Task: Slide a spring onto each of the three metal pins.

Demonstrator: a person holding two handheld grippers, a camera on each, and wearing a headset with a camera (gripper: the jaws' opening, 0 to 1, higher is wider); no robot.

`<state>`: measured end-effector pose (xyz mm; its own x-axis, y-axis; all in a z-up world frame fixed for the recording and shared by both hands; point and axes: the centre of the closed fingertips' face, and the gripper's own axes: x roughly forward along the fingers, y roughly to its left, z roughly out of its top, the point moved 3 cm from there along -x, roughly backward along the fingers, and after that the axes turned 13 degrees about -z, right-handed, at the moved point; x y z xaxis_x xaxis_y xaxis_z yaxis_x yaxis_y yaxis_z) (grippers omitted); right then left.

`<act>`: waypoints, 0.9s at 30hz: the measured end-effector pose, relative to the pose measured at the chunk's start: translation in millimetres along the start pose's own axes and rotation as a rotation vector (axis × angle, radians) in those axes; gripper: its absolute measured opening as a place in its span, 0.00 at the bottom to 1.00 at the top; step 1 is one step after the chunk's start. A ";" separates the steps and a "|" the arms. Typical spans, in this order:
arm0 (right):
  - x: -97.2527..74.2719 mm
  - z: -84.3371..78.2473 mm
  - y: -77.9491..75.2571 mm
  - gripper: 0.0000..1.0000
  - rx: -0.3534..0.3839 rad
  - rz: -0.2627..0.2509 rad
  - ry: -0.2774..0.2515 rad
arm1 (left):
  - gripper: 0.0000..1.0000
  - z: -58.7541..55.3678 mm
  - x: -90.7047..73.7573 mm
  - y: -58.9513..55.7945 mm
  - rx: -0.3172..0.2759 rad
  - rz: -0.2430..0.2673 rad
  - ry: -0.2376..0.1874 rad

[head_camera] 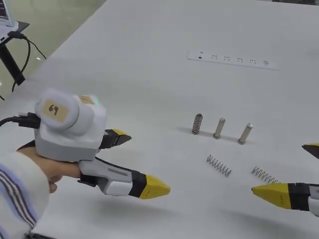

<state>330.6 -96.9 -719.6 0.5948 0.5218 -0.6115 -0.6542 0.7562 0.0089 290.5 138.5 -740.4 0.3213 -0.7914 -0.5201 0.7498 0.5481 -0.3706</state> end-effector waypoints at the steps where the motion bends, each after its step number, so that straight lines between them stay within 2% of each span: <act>1: 0.1 -0.6 0.3 1.00 0.003 0.000 0.003 | 0.88 -0.9 0.4 -0.1 0.003 0.002 0.004; 6: -0.3 -6.3 1.0 1.00 -0.004 -0.008 0.023 | 0.87 -2.3 2.3 -1.8 0.003 -0.003 0.006; 10: -2.9 -5.7 2.1 1.00 0.017 -0.005 0.011 | 0.85 -1.2 3.9 -1.7 0.004 -0.008 0.009; 18: -8.1 -8.5 1.1 1.00 0.037 -0.015 0.004 | 0.83 7.6 10.9 1.0 0.036 -0.028 0.013; 21: -8.8 -9.9 0.6 1.00 0.041 -0.019 0.009 | 0.82 14.6 15.6 -0.4 0.054 -0.052 -0.001; 27: -10.0 -10.9 2.2 1.00 0.040 -0.017 0.010 | 0.79 19.4 26.9 2.4 0.101 -0.084 0.032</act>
<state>318.1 -104.8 -722.1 0.6005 0.5050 -0.6200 -0.6247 0.7803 0.0305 312.1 113.2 -740.3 0.2378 -0.8235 -0.5150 0.8282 0.4489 -0.3354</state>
